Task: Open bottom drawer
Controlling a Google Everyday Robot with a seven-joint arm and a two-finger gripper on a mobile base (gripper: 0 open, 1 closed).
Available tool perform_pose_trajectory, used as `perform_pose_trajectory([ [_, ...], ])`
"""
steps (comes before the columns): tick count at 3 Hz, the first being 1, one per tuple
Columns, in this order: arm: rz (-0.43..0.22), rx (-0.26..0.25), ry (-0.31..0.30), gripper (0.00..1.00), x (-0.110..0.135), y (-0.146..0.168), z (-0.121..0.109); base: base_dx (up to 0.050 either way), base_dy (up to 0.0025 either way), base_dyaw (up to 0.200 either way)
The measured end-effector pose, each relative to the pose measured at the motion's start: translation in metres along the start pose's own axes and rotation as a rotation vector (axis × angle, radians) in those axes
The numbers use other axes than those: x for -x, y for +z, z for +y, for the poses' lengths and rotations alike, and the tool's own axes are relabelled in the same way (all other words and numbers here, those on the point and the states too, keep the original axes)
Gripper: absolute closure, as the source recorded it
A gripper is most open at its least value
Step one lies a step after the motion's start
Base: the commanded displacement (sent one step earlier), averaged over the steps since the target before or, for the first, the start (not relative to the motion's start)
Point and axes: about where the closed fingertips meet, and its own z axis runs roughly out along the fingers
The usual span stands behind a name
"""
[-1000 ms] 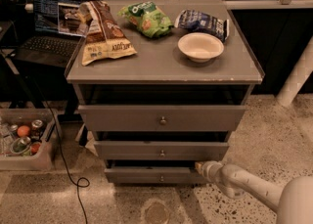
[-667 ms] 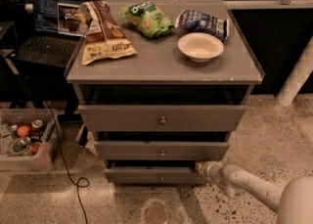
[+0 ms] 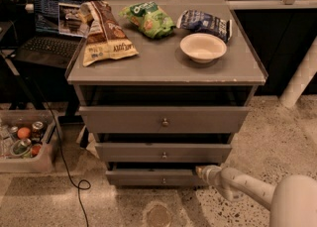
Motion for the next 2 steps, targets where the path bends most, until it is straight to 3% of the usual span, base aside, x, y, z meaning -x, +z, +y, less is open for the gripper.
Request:
perform_pose_trajectory([
  [2,0.06,0.017,-0.014,1.0,-0.0094,0.0084,0.0033,0.0,0.0,0.0],
])
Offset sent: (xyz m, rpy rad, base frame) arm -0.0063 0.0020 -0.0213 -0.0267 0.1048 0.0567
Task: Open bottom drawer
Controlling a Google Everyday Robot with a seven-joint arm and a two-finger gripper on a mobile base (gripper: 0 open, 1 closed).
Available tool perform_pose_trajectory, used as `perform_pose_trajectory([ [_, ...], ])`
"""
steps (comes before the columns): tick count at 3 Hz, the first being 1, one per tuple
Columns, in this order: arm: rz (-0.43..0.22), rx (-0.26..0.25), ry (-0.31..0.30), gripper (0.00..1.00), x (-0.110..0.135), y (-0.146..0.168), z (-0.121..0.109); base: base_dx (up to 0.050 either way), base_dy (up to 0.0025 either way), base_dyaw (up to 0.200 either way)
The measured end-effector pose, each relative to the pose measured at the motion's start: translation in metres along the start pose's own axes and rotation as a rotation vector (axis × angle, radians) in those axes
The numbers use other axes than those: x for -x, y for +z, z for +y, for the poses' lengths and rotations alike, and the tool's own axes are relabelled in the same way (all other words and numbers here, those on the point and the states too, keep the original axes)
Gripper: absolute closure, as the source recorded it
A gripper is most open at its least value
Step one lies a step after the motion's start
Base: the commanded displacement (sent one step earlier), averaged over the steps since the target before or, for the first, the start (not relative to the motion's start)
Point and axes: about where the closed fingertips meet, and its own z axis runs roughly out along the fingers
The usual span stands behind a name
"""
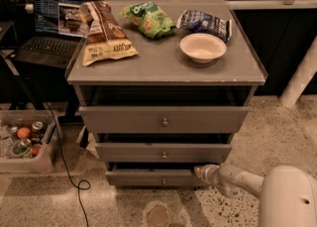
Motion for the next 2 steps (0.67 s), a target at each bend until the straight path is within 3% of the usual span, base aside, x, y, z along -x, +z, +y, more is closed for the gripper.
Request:
perform_pose_trajectory([
  [2,0.027,0.023,-0.003,1.0,0.0022,-0.0005,0.0064,0.0,0.0,0.0],
])
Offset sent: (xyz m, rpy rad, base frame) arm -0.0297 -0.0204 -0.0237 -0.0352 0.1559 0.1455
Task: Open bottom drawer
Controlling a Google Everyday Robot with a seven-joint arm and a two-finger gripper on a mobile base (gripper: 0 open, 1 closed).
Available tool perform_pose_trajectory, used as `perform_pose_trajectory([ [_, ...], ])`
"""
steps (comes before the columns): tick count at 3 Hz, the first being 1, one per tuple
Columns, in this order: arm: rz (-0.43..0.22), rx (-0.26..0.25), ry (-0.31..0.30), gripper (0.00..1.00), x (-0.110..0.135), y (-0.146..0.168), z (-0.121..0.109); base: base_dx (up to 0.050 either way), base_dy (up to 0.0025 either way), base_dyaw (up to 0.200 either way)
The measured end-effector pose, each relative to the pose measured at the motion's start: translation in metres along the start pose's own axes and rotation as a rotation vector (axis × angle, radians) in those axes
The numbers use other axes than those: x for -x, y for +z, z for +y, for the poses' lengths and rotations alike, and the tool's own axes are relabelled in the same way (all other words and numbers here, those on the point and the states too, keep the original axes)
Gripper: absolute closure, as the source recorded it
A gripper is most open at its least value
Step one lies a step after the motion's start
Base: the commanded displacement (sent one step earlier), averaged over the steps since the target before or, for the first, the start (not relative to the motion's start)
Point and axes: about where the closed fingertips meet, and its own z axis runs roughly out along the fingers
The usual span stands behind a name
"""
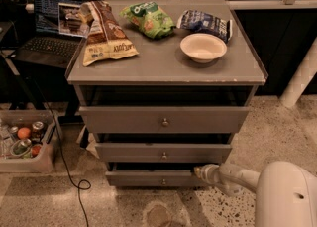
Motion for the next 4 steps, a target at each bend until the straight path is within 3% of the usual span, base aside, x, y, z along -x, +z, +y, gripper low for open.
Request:
perform_pose_trajectory([
  [1,0.037,0.032,-0.046,1.0,-0.016,-0.014,-0.01,0.0,0.0,0.0],
  [2,0.053,0.112,-0.071,1.0,-0.035,-0.044,-0.011,0.0,0.0,0.0],
  [3,0.053,0.113,-0.071,1.0,-0.035,-0.044,-0.01,0.0,0.0,0.0],
  [4,0.02,0.098,-0.062,1.0,-0.013,-0.031,-0.009,0.0,0.0,0.0],
])
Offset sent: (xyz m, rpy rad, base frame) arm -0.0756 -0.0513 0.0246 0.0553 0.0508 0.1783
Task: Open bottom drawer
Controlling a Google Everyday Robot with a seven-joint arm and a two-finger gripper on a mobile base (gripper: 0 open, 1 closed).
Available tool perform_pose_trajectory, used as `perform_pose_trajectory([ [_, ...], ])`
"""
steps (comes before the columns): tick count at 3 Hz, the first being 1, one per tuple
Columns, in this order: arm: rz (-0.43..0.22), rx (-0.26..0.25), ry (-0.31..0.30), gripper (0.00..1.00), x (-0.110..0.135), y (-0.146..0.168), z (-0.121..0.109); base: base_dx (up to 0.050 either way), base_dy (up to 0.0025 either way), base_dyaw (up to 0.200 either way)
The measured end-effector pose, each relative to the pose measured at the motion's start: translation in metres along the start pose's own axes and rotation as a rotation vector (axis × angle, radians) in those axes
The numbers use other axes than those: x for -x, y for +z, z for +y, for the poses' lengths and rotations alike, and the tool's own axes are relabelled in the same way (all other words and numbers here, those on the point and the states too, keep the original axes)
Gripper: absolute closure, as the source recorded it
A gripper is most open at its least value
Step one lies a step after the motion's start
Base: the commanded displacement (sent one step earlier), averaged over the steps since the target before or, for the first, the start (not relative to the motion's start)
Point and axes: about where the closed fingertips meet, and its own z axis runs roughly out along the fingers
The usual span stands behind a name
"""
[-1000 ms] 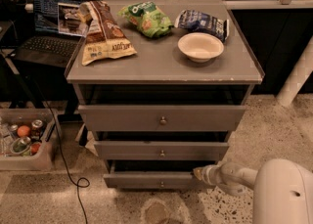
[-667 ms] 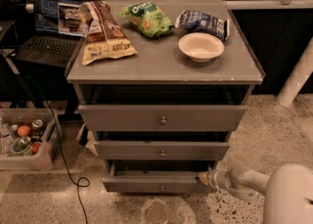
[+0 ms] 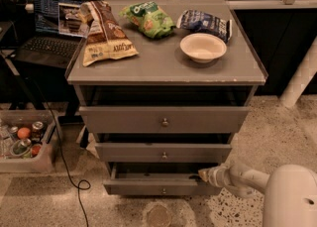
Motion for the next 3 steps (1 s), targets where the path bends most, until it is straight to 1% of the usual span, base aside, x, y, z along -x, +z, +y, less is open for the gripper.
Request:
perform_pose_trajectory([
  [1,0.0,0.0,0.0,1.0,0.0,0.0,0.0,0.0,0.0,0.0],
  [2,0.031,0.002,0.019,1.0,-0.006,0.021,0.002,0.0,0.0,0.0],
  [3,0.032,0.002,0.019,1.0,-0.006,0.021,0.002,0.0,0.0,0.0],
])
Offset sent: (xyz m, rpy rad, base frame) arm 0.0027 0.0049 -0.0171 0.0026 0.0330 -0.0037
